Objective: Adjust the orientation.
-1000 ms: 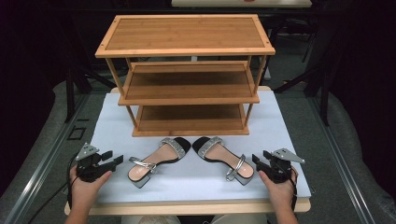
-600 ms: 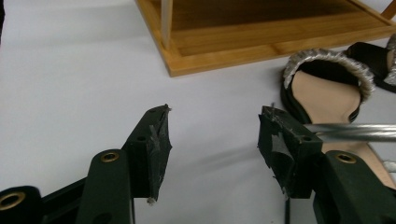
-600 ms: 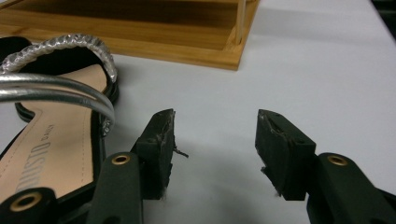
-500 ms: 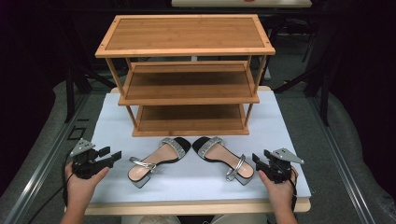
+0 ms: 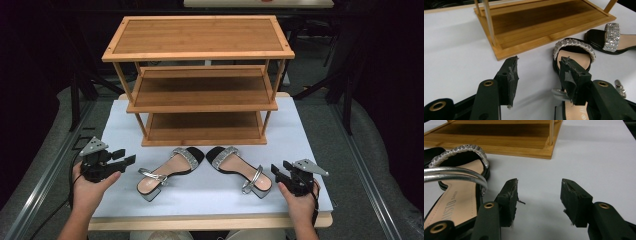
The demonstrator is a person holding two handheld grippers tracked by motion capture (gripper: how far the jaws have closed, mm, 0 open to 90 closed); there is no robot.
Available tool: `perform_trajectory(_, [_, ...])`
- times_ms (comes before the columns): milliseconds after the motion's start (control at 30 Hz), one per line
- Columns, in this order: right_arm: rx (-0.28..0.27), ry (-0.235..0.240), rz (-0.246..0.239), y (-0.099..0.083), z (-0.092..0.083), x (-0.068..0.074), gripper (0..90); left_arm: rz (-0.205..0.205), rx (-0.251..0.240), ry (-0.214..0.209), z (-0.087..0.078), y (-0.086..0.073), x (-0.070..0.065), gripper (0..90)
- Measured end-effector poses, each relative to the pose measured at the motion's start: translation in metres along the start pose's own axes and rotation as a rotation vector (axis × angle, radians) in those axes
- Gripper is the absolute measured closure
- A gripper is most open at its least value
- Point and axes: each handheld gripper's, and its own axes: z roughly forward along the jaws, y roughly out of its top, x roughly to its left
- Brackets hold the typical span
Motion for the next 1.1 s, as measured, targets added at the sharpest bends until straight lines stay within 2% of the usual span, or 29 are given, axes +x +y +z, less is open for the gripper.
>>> perform_trajectory(33, [0.000,0.004,-0.001,0.000,0.000,0.000,47.4,0.021,0.024,-0.010,0.001,0.008,-0.004,47.6])
perform_trajectory(100, [0.001,0.008,0.000,0.000,0.000,0.000,47.4,0.038,0.061,-0.016,0.004,0.016,-0.008,45.2])
perform_trajectory(133, [0.006,0.010,-0.001,0.000,0.000,0.000,47.4,0.038,0.061,-0.016,0.004,0.016,-0.008,44.7])
perform_trajectory(167, [0.002,0.010,0.001,0.000,0.000,0.000,47.4,0.056,0.104,-0.021,0.010,0.023,-0.013,42.2])
perform_trajectory(233, [0.002,0.012,0.001,0.000,0.000,0.000,47.3,0.062,0.121,-0.027,0.012,0.025,-0.014,39.6])
perform_trajectory(333, [-0.002,0.013,0.000,-0.001,0.001,0.000,46.7,0.075,0.188,-0.046,0.022,0.034,-0.021,36.0])
perform_trajectory(367, [-0.002,0.013,0.000,-0.001,0.001,0.000,46.7,0.075,0.188,-0.046,0.022,0.034,-0.021,35.1])
perform_trajectory(400, [0.010,0.013,0.001,-0.001,0.001,-0.001,46.8,0.072,0.210,-0.047,0.026,0.036,-0.023,35.1])
perform_trajectory(467, [-0.007,0.015,0.013,-0.002,0.002,-0.002,46.6,0.076,0.287,-0.059,0.033,0.043,-0.027,32.0])
perform_trajectory(633, [0.004,0.017,0.021,-0.002,0.002,-0.003,46.1,0.113,0.430,-0.038,0.049,0.054,-0.039,31.5])
perform_trajectory(700, [0.003,0.016,0.021,-0.002,0.002,-0.003,45.9,0.123,0.449,-0.035,0.052,0.055,-0.040,31.7])
perform_trajectory(733, [0.003,0.016,0.021,-0.002,0.002,-0.003,45.8,0.137,0.487,-0.029,0.058,0.058,-0.045,31.7])
perform_trajectory(767, [0.003,0.017,0.022,-0.002,0.002,-0.003,45.8,0.137,0.487,-0.029,0.058,0.058,-0.045,31.7])
perform_trajectory(800, [0.011,0.016,0.022,-0.002,0.002,-0.004,45.8,0.161,0.527,-0.021,0.064,0.059,-0.050,31.7])
perform_trajectory(833, [0.012,0.013,0.023,-0.002,0.002,-0.004,45.8,0.174,0.542,-0.016,0.068,0.059,-0.052,31.7])
perform_trajectory(867, [0.012,0.013,0.023,-0.002,0.002,-0.004,45.8,0.174,0.542,-0.016,0.068,0.059,-0.052,31.7])
perform_trajectory(900, [0.005,0.021,0.031,-0.003,0.003,-0.004,45.8,0.179,0.589,-0.009,0.074,0.059,-0.056,33.4])
perform_trajectory(933, [0.007,0.020,0.030,-0.003,0.002,-0.005,45.8,0.171,0.609,-0.011,0.076,0.059,-0.057,34.1])
perform_trajectory(1033, [0.010,0.023,0.034,-0.003,0.002,-0.005,45.8,0.127,0.690,-0.020,0.086,0.058,-0.058,34.8])
perform_trajectory(1100, [0.014,0.025,0.034,-0.003,0.002,-0.005,45.7,0.107,0.716,-0.018,0.092,0.057,-0.057,34.8])
